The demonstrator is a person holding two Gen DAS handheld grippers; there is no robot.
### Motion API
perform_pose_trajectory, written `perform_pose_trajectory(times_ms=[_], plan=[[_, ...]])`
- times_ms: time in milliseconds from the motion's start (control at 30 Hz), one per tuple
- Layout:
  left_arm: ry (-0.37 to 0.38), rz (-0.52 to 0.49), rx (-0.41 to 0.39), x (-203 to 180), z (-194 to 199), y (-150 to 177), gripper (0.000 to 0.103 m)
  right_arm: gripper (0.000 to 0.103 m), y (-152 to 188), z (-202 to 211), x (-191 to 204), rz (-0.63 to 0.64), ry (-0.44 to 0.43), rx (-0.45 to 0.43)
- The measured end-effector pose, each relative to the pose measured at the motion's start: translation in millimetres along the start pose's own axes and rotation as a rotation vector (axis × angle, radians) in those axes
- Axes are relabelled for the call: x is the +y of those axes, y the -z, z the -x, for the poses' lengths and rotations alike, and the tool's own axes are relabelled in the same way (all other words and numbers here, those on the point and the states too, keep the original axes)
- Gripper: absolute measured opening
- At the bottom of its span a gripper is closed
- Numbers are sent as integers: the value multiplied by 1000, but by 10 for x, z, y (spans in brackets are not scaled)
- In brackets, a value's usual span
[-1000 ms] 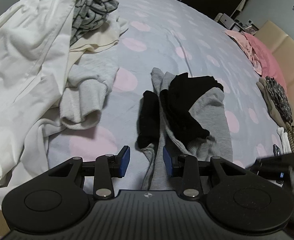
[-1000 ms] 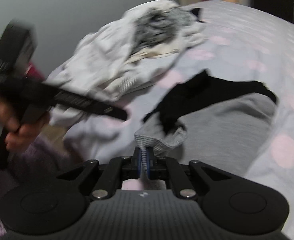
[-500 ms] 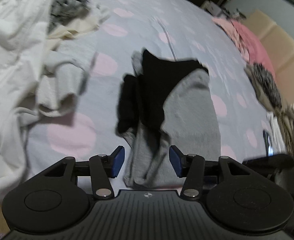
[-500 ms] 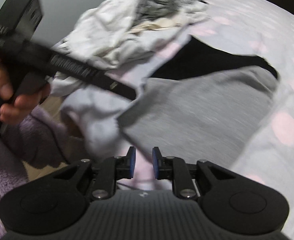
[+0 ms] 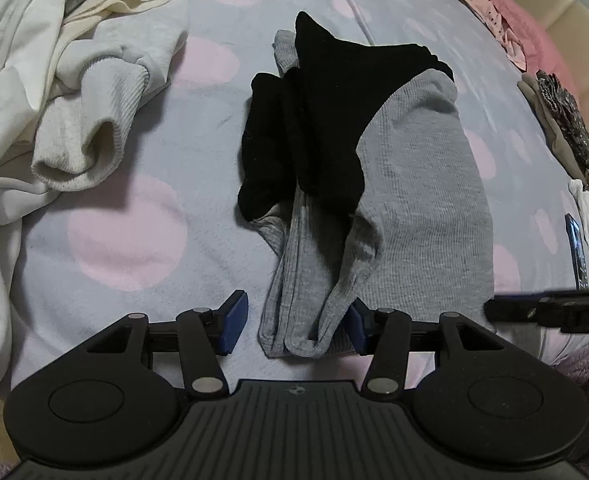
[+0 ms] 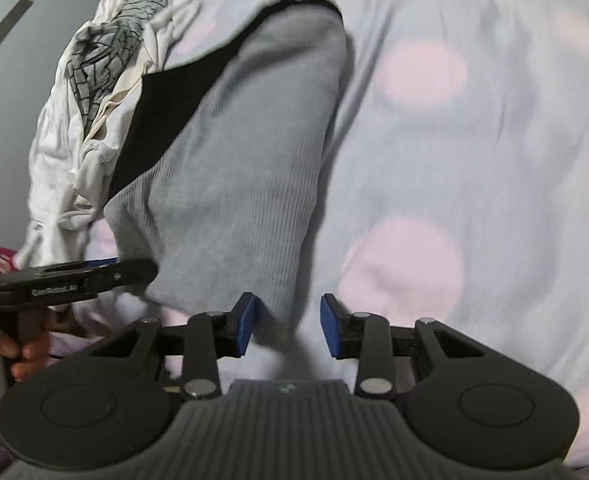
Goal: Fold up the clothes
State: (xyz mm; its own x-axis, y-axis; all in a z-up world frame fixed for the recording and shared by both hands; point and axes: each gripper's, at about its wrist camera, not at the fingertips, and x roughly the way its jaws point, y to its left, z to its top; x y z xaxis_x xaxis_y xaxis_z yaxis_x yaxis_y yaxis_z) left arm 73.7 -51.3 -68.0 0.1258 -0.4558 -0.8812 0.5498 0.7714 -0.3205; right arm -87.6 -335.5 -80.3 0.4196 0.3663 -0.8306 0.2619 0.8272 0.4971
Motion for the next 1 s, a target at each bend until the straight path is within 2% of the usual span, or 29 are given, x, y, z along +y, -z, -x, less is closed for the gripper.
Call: perform_pose_trajectory(times_ms=[67, 100, 133, 167, 267, 367, 433, 567, 633, 700, 733, 833, 900, 1000], plan=[[16, -5, -8, 1, 0, 12, 31, 40, 20, -63, -42, -35, -18, 16], [33, -1, -10, 12, 3, 13, 26, 36, 34, -84, -36, -39, -15, 15], [47, 12, -11, 23, 18, 11, 18, 24, 45, -97, -30, -42, -15, 14], [60, 27, -12, 33, 35, 9, 14, 18, 37, -72, -23, -44, -25, 19], [108, 72, -12, 56, 103, 9, 11, 12, 5, 78, -18, -68, -58, 16], [173, 104, -1, 42, 221, 31, 10, 11, -7, 322, 64, -33, -36, 8], [190, 92, 32, -21, 284, 65, 10, 11, -3, 495, 104, -3, -28, 12], [149, 35, 132, -159, 236, 217, 10, 11, 125, 610, 108, 30, -39, 76], [119, 35, 172, -174, 124, 269, 12, 11, 222, 495, 120, 58, 17, 111], [79, 38, 198, -160, 64, 276, 17, 11, 272, 337, 133, 93, 79, 132], [60, 39, 208, -146, 58, 274, 24, 12, 285, 285, 133, 107, 106, 140], [13, 42, 192, -111, 180, 279, 34, 19, 296, 252, 112, 125, 174, 150], [-7, 46, 157, -96, 292, 254, 35, 19, 285, 352, 76, 144, 227, 115], [-15, 57, 79, -72, 463, 158, 35, 20, 188, 505, 34, 116, 230, 45]])
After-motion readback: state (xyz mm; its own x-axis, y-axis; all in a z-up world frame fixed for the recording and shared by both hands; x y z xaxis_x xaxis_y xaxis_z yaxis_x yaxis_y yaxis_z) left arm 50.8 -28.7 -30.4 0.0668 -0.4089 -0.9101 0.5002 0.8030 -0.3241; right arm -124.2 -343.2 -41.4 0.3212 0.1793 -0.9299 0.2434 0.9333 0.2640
